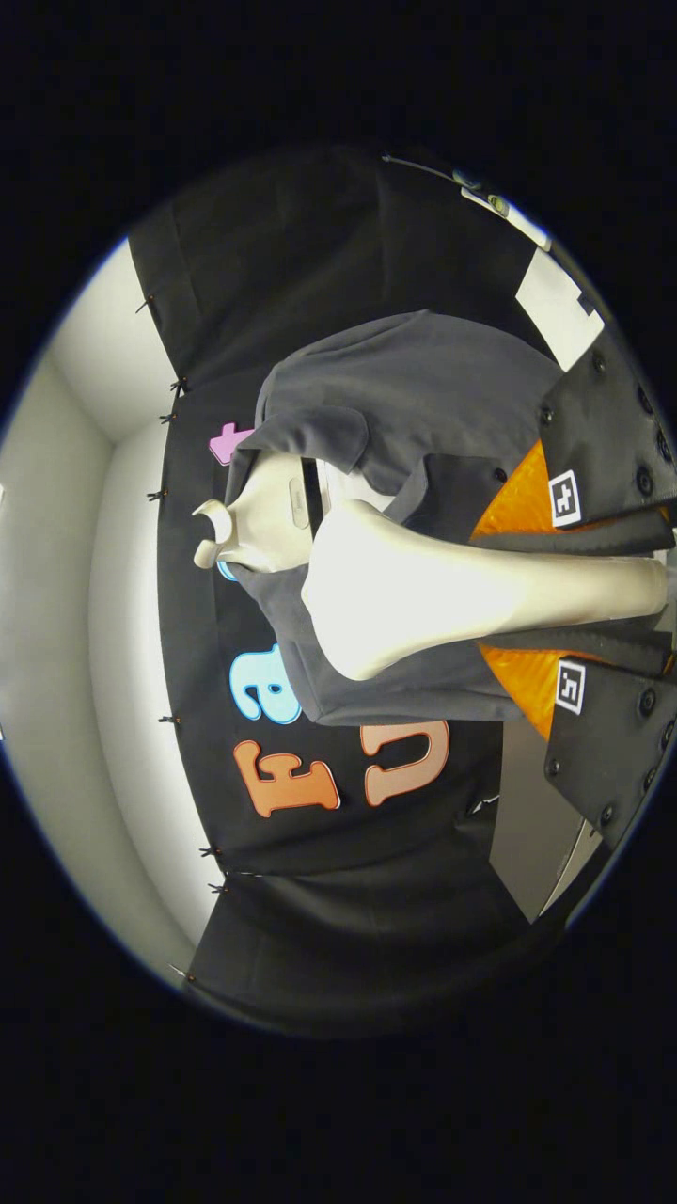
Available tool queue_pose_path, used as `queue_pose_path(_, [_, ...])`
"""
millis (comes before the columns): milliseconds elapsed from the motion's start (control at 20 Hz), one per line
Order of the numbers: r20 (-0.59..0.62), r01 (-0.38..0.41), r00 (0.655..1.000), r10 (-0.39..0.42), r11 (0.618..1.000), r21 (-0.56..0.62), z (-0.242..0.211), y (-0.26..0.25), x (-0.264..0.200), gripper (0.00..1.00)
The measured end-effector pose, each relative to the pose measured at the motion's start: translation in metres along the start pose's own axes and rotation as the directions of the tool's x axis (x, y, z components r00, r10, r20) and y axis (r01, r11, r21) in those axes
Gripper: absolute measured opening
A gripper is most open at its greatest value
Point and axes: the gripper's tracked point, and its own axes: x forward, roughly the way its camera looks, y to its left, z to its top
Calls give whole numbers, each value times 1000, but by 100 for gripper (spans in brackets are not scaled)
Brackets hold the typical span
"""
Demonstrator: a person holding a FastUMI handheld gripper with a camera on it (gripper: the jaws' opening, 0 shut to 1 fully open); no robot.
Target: Iron the clothes twice with a garment steamer, once on the left side and once on the right side.
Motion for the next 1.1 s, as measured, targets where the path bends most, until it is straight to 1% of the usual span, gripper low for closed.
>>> queue_pose_path(200, [-4,-24,1000,24,999,-27,-7,-12,16,38])
queue_pose_path(500, [-7,-65,998,65,997,-42,-26,-17,28,37])
queue_pose_path(750, [-24,-89,996,88,994,-56,-47,-25,33,38])
queue_pose_path(1100, [-76,-107,992,102,992,-66,-91,-36,30,38])
